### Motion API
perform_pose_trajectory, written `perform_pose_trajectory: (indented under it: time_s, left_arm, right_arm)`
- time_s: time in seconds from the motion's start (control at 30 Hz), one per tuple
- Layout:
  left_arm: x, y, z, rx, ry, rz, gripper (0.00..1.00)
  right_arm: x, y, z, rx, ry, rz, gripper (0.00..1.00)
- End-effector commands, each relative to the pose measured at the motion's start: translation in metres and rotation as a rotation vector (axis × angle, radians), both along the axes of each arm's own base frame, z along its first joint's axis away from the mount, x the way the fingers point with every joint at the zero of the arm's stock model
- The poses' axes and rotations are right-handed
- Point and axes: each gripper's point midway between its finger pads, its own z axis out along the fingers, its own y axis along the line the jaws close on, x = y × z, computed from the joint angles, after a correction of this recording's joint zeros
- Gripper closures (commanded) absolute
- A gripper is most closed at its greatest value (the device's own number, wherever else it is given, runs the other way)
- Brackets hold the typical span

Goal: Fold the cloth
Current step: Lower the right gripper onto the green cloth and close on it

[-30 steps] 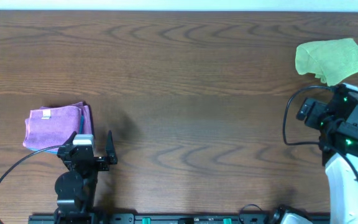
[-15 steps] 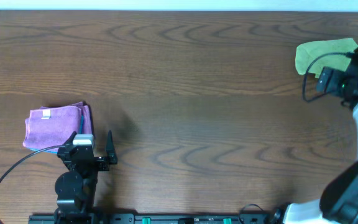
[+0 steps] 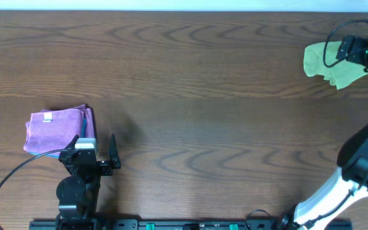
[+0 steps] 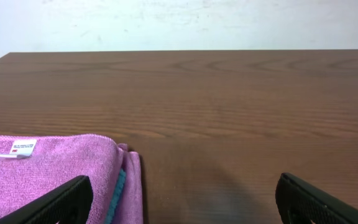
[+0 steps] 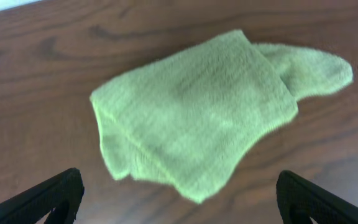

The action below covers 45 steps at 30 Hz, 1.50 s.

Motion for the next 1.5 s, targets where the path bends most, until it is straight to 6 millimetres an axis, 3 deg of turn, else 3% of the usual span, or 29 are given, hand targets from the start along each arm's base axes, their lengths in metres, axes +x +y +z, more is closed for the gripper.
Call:
perform_pose_trajectory:
  time_s: [0.0, 0.3, 0.5, 0.6, 0.73, 1.0, 1.2, 1.47]
  left_arm:
    - [0.0, 0.003, -0.014, 0.02, 0.03, 0.01, 0.05]
    - [0.0, 0.003, -0.014, 0.02, 0.03, 0.01, 0.05]
    - [0.0, 0.003, -0.014, 0.02, 0.03, 0.01, 0.05]
    - [0.0, 0.003, -0.014, 0.02, 0.03, 0.01, 0.05]
    - [0.0, 0.003, -0.014, 0.02, 0.03, 0.01, 0.05]
    - [0.0, 0.003, -0.014, 0.02, 0.03, 0.01, 0.05]
    - [0.0, 0.003, -0.014, 0.02, 0.03, 0.01, 0.05]
    - [0.0, 0.003, -0.014, 0.02, 0.03, 0.01, 0.05]
  right_arm:
    - [0.019, -0.007, 0.004, 0.015, -0.038, -0.003, 0.01]
    - [0.034, 0.004, 0.005, 0.04, -0.063, 0.013, 0.01]
    - [0.038, -0.004, 0.01, 0.017, -0.089, -0.007, 0.01]
    - [0.04, -0.019, 0.006, 0.003, -0.101, -0.122, 0.01]
    - [0.044, -0.024, -0.017, 0.024, -0.082, -0.162, 0.01]
    - [0.044, -0.017, -0.086, 0.123, 0.017, -0.174, 0.01]
    - [0.045, -0.015, -0.093, 0.138, 0.024, -0.182, 0.01]
    - [0.045, -0.015, -0.095, 0.141, 0.026, -0.186, 0.08]
